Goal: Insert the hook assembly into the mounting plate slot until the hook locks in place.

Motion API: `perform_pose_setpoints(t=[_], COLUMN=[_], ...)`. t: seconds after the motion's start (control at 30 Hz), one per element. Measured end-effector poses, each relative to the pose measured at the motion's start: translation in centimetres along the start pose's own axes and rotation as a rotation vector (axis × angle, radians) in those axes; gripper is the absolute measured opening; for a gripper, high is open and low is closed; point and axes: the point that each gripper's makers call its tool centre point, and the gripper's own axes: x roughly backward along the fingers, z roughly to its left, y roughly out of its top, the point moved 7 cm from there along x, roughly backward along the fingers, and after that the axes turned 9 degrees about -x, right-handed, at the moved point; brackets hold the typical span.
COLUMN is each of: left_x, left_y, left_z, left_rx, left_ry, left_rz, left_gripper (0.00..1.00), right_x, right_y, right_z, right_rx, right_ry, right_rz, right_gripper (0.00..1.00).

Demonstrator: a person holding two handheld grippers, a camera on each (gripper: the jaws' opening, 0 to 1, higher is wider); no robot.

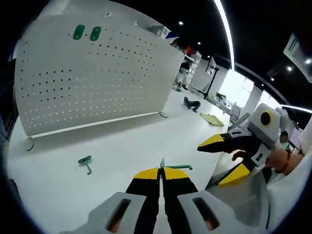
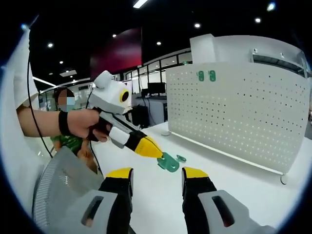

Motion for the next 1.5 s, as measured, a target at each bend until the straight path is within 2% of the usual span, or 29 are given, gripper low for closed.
perform_pose_setpoints(t=[0.07, 0.27, 0.63, 0.77, 0.93, 1.33, 1.5], left_x=[0.0, 0.1, -0.1, -0.2, -0.1, 0.0, 0.0], left_y=[0.2, 0.5, 0.5, 0.4, 0.4, 0.1, 0.0], left_z=[-0.4, -1.1, -2.0, -2.3, -2.5, -2.5, -2.4], left_rx=[0.000, -0.009, 0.027, 0.028, 0.037, 0.059, 0.064], left_ry=[-0.011, -0.037, -0.071, -0.081, -0.080, -0.067, -0.066], left_rz=[-0.018, -0.011, 0.000, 0.006, 0.001, 0.036, 0.050], left_gripper=[0.01, 0.01, 0.01, 0.01, 0.01, 0.01, 0.01], right_x=[-0.1, -0.3, -0.7, -0.8, -0.9, -1.4, -1.5], right_y=[0.0, 0.2, 0.2, 0.0, 0.0, -0.4, -0.4], right_z=[0.0, 0.0, 0.2, 0.2, 0.3, 0.3, 0.4], right_rx=[-0.004, 0.026, 0.077, 0.125, 0.126, 0.293, 0.331], right_ry=[0.006, 0.002, -0.011, -0.028, -0.021, -0.068, -0.076], right_rz=[-0.003, 0.008, 0.028, 0.054, 0.057, 0.145, 0.150], right_gripper=[0.35, 0.29, 0.19, 0.18, 0.16, 0.12, 0.10])
